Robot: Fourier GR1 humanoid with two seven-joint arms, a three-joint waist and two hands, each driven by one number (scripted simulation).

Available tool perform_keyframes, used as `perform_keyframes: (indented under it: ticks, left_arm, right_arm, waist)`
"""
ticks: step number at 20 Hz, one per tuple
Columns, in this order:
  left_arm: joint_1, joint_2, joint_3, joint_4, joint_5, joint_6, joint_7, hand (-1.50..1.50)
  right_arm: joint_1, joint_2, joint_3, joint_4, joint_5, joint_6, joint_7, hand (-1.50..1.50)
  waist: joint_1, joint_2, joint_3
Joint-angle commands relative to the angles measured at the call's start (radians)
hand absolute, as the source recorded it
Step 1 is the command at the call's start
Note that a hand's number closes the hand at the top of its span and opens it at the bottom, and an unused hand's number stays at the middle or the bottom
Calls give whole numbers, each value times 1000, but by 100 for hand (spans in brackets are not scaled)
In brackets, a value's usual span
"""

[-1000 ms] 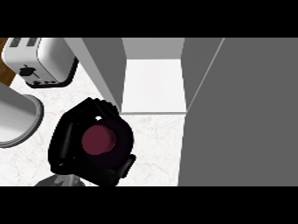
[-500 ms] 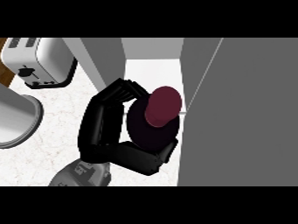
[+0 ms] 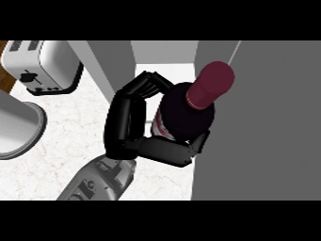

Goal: Pick up the wine, place it into the cabinet and close the cabinet

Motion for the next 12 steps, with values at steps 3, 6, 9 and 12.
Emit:
perform_keyframes:
  ticks: [3, 6, 9, 12]
  left_arm:
    - [-33, 0, -28, 75, 7, 49, -54, 150]
    - [-58, 0, -63, 131, 64, 117, -116, 150]
    - [-58, 0, -17, 190, 131, 97, -148, 150]
    - [-34, 0, -46, 154, 148, 127, -168, 150]
  right_arm:
    - [-31, 8, 42, -105, -26, -34, 73, -150]
    - [59, 11, 19, -157, -66, -2, 34, -150]
    - [43, -29, -38, -145, -122, 18, 47, -150]
    - [31, -3, 8, -147, -63, -20, 75, -150]
  waist:
    - [5, 1, -1]
    - [-5, 0, 0]
    - [-7, 2, 0]
    - [1, 0, -1]
